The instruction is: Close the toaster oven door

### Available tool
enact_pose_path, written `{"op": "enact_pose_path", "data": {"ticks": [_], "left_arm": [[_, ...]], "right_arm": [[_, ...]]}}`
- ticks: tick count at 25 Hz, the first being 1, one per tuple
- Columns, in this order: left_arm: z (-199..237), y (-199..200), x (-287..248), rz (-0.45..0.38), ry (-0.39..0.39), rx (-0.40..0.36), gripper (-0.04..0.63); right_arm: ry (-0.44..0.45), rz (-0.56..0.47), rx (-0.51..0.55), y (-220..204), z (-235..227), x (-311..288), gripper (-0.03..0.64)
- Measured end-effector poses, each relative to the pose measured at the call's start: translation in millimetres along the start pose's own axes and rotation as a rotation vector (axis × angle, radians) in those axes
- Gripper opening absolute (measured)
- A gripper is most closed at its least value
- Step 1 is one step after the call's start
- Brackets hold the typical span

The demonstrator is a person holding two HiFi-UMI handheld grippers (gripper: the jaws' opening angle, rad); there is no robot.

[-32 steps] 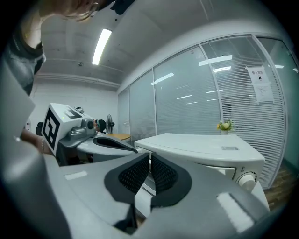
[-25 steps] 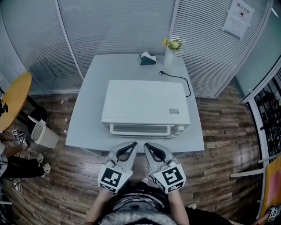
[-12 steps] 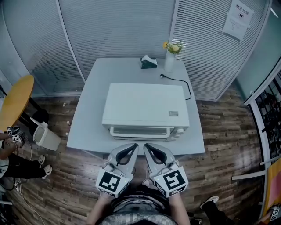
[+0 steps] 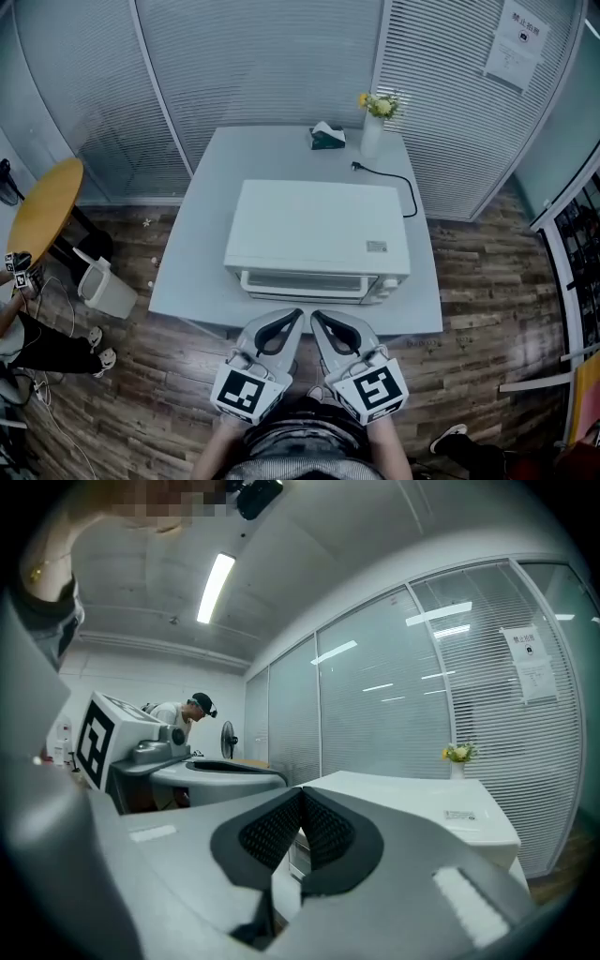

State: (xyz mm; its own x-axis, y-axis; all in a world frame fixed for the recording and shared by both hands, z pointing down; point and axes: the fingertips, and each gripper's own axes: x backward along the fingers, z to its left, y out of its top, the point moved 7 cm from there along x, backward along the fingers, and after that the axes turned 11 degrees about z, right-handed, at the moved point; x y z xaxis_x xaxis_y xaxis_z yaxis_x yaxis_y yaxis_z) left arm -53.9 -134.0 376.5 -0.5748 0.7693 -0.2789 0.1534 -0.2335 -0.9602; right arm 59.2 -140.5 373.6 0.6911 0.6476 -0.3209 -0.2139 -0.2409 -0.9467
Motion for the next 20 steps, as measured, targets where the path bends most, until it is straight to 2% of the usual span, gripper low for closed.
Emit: {"op": "enact_pose_path", "data": {"ticks": [7,11,20], "left_arm": [[-5.0,0.1,1.0,0.003,0.016,-0.005,0.005],[-4.9,-0.9,2.2,-0.003,0.025,0.036,0.005],[-0.6,-9.8,-0.4,0.032,0.039,0.01,0.005]], "right_arm": [[0.027,0.011,0.009,-0.9,-2.5,4.7,-0.002],[0.041,0.032,0.016,-3.4,-5.6,5.0,-0.002],[0.058,0.092,0.05,-13.9,-5.1,-3.0,-0.002]]}}
